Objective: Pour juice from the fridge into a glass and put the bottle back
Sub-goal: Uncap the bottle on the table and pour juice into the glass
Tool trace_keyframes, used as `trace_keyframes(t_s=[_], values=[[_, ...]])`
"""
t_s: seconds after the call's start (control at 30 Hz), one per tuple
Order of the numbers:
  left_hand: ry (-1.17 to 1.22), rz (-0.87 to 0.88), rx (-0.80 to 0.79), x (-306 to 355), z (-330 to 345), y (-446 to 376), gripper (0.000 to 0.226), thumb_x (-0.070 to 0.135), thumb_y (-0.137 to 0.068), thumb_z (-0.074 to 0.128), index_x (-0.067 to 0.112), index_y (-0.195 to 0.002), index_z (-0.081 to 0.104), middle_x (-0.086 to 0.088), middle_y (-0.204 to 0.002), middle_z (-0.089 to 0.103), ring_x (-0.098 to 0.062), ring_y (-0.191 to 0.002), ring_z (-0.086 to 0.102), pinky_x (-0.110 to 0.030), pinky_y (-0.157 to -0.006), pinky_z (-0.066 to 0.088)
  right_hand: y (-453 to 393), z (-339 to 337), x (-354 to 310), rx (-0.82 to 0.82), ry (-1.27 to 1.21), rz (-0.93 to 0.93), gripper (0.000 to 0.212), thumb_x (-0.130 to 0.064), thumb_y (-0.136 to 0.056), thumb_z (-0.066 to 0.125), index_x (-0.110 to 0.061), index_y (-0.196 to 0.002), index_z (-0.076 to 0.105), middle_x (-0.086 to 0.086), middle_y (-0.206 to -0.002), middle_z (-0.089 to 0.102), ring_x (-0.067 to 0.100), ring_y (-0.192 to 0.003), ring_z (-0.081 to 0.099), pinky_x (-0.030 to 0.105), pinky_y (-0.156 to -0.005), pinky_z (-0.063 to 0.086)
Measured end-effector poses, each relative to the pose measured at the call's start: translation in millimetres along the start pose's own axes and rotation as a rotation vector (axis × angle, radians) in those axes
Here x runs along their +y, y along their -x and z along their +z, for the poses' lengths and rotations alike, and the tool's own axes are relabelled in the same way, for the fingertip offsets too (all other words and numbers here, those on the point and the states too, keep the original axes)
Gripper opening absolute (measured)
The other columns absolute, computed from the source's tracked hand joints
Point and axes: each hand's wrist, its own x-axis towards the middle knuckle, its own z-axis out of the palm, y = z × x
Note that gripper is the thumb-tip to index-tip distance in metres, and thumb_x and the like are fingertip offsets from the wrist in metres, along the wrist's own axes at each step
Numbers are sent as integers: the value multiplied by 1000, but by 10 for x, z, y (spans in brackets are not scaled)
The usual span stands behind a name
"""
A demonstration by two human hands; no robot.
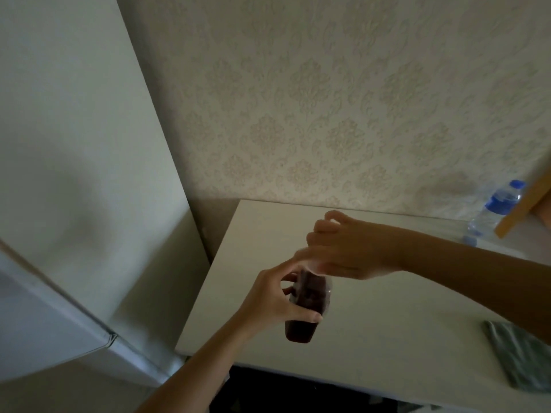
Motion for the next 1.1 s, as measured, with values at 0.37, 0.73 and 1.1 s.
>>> trace_keyframes(t_s=[0.37, 0.73, 1.1], values=[[-72, 75, 75, -13, 17, -47, 80, 40, -49, 90, 34, -120, 52, 22, -100, 65, 4, -99, 60, -12, -82, 50, -129, 47, -139, 68, -292, 288, 29, -35, -95, 38, -19, -119, 41, -8, -78, 53, 11, -65, 50, 23, -72, 44], [-94, 77, 68, -23, 26, -15, 81, 40, -50, 90, 47, -119, 48, 19, -105, 65, 2, -99, 60, -21, -85, 54, -79, 27, -67, 19, -244, 231, 47, -56, -89, 36, -44, -134, 28, -13, -108, 55, 3, -72, 53, 21, -67, 45], [-108, 66, 48, -193, 44, 12, 90, 48, -48, 88, 43, -126, 45, 13, -109, 66, -3, -100, 62, -28, -85, 55, -26, 173, -141, 87, -229, 313, 42, -50, -94, 28, -31, -130, 40, -9, -103, 56, 4, -81, 52, 22, -65, 42]])
